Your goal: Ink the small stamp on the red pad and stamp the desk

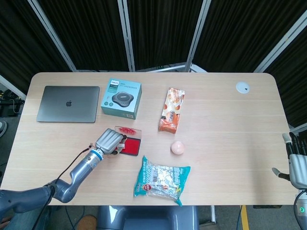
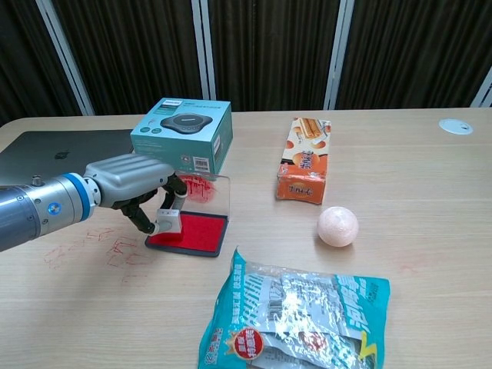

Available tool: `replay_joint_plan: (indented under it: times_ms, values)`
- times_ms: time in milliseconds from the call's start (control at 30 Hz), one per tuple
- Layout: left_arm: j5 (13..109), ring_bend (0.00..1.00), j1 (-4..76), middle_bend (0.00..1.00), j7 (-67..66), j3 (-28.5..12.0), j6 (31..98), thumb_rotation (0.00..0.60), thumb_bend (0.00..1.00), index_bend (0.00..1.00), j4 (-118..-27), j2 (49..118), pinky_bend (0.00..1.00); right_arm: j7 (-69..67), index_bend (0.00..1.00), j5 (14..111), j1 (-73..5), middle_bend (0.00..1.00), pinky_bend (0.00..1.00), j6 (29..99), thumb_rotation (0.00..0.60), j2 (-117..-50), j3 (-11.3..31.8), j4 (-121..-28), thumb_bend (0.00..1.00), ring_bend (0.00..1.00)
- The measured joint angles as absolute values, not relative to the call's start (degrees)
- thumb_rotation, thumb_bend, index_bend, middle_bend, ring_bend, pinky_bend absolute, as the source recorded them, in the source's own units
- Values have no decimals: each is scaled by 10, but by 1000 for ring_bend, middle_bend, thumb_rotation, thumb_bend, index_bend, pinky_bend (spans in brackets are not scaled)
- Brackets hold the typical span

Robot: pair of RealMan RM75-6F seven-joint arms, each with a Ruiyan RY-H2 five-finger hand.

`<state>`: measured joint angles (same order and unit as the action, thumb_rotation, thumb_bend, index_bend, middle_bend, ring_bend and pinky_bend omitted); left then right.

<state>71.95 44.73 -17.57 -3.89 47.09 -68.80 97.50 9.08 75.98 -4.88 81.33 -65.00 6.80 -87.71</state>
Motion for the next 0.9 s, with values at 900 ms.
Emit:
replay_joint_plan:
  times_ms: [900]
  values:
    - [697, 829, 409, 578, -165, -39, 502, 600, 450, 617, -802, 837, 902, 87, 0, 777, -44, 0, 0, 827, 600, -643, 64, -892, 0, 0]
